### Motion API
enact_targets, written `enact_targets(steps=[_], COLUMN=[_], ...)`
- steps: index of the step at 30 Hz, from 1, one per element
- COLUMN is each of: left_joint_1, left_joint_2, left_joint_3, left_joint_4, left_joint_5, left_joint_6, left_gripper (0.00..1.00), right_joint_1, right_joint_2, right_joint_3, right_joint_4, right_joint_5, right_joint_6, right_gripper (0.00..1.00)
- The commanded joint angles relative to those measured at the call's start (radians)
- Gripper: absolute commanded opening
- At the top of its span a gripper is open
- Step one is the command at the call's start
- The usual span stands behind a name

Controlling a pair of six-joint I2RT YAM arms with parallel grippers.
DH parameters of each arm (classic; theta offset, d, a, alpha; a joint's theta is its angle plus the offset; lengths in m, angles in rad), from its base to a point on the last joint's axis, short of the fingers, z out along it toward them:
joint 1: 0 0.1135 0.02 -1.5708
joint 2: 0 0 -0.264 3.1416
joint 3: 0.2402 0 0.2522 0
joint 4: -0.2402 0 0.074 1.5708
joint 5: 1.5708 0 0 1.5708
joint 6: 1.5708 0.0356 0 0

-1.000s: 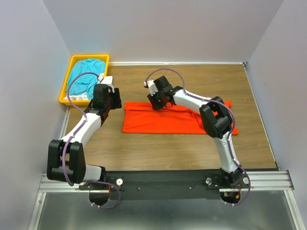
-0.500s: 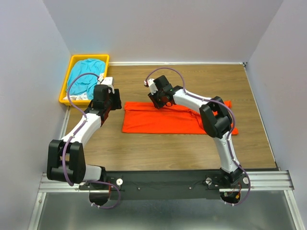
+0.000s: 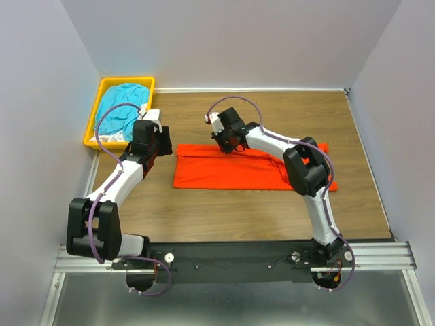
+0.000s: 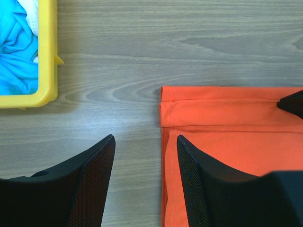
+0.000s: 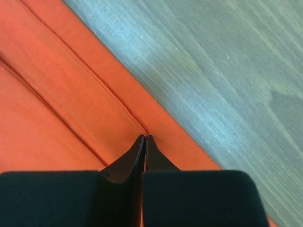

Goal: Fold and stack the t-shirts
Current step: Fold the tshirt

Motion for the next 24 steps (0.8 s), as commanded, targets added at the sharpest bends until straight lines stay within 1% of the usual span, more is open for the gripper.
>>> enact_targets(steps=[1,7,8,10,16,20,22,24], left_joint_1=[-0.006,-0.006,-0.006,-0.004,-0.006,-0.006,-0.006,-0.006], left_joint_2=[0.007,0.023,0.026,0.027,0.041,0.050,0.052,0.055], left_joint_3=[-0.007,0.003,0.001,0.004,0.006,0.007,0.009,0.010], left_joint_4=[0.013,0.016,0.016,0.016,0.018,0.018,0.018,0.018], left_joint_5=[-0.012,-0.012,0.015,0.015,0.031,0.041,0.044,0.046], left_joint_6=[0.001,0.006,0.004,0.004,0.004,0.004,0.003,0.004], left_gripper=[0.63,0.63,0.63,0.63,0.63,0.63,0.63,0.63], right_joint_1=[0.012,0.013,0.013,0.015,0.022,0.024,0.026,0.026], right_joint_2=[-0.080,-0.148,-0.154,-0.172,-0.189,-0.185,-0.182,-0.177], right_joint_3=[-0.043,-0.140,-0.151,-0.178,-0.207,-0.206,-0.203,-0.203], right_joint_4=[0.004,0.004,0.004,0.004,0.006,0.006,0.006,0.006], right_joint_5=[-0.027,-0.022,-0.024,-0.031,-0.070,-0.120,-0.148,-0.197], right_joint_6=[0.007,0.020,0.024,0.033,0.053,0.069,0.073,0.081], right_gripper=[0.08,0.08,0.09,0.09,0.12,0.16,0.23,0.24])
